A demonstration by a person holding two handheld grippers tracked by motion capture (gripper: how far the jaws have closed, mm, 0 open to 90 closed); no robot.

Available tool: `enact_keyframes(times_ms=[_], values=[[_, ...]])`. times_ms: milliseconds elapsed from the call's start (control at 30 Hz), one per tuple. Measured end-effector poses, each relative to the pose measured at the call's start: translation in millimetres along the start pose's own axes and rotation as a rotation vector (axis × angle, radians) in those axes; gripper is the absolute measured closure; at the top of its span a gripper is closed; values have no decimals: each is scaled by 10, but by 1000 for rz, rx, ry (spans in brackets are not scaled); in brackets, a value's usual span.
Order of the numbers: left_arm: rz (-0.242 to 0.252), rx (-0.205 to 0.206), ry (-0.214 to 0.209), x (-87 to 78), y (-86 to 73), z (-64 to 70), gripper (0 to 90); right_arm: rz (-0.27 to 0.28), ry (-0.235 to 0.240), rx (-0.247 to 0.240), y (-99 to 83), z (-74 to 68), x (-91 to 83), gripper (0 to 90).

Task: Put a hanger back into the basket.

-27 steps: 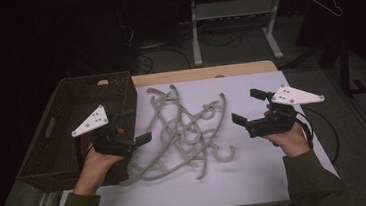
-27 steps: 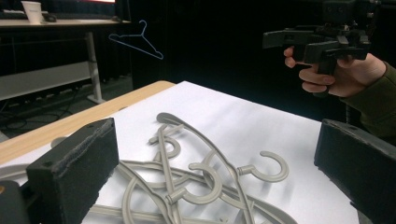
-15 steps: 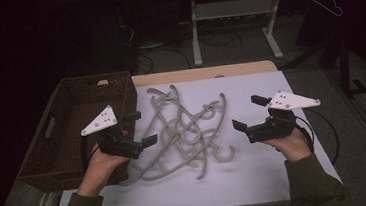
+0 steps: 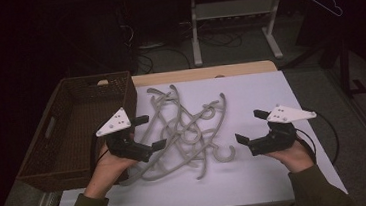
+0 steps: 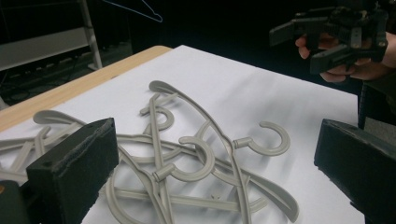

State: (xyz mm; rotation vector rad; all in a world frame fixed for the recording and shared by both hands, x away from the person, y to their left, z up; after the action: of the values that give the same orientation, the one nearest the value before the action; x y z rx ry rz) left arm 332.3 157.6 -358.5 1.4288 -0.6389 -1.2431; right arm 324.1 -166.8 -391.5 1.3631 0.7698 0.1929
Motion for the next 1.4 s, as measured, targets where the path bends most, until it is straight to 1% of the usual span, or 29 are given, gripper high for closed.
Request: enact_keyframes(times_ms=[33,100,167,233,400,533,600,633,667,700,767,800,833,867,900,1000,1067,1133,1167,1200,1233,1267,1300,1333,1367,1400], values=[[-7,-8,1,34,-17,0,0,-13,-6,11,-73,2,-9,0],[-14,-11,2,49,-26,-1,0,-16,-6,12,-95,3,-14,0],[-28,-15,3,89,-48,-3,0,-31,-8,16,-181,9,-34,0],[-52,-17,4,148,-78,1,0,-29,-13,24,-214,18,-46,0],[-71,-26,1,227,-104,-3,0,-32,-21,36,-303,48,-77,0],[-82,-33,5,265,-132,-4,0,-30,-33,42,-341,74,-102,0],[-100,-36,7,295,-168,-7,0,-33,-37,54,-370,92,-119,0],[-124,-44,13,328,-213,-19,0,-35,-39,65,-394,106,-127,0],[-124,-44,13,328,-213,-19,0,-35,-39,65,-394,106,-127,0],[-145,-54,17,364,-258,-34,0,-34,-43,71,-410,125,-134,0],[-165,-66,22,401,-302,-49,6,-33,-46,73,-414,139,-131,0],[-165,-66,22,401,-302,-49,6,-31,-47,71,-417,143,-127,0],[-182,-77,32,434,-338,-67,6,-35,-44,73,-422,141,-125,0],[-182,-77,32,434,-338,-67,7,-36,-44,68,-425,144,-119,0],[-199,-79,35,467,-375,-79,7,-38,-43,66,-427,144,-115,0],[-213,-88,39,497,-412,-95,10,-40,-44,68,-425,143,-109,0],[-223,-104,45,527,-457,-125,48,-41,-43,68,-427,141,-108,0],[-229,-108,49,534,-473,-138,64,-40,-42,68,-429,140,-109,0],[-241,-119,66,546,-505,-168,68,-38,-41,68,-428,141,-108,0],[-247,-129,67,553,-523,-178,72,-39,-41,68,-428,141,-108,0],[-259,-139,71,558,-545,-188,96,-38,-41,69,-427,141,-108,0],[-259,-139,71,558,-545,-188,121,-37,-41,71,-424,140,-109,0],[-282,-153,84,565,-592,-202,143,-37,-40,73,-420,137,-110,0],[-308,-149,88,560,-626,-214,144,-37,-40,72,-419,136,-110,0],[-316,-163,102,569,-656,-215,152,-37,-40,71,-418,136,-109,0],[-334,-159,109,560,-676,-224,171,-37,-40,71,-418,135,-108,0]])
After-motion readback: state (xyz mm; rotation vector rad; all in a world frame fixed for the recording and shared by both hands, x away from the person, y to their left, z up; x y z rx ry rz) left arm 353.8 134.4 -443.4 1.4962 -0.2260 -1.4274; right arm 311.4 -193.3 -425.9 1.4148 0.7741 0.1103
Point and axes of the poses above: each handheld gripper's, and its own axes: x roughly forward along the jaws, y roughly out of its top, z roughly to its right, the point moved 6 cm from there along x, roughly forward along the jaws, and after that the axes turned 9 degrees about -y, right-handed, at the moved point
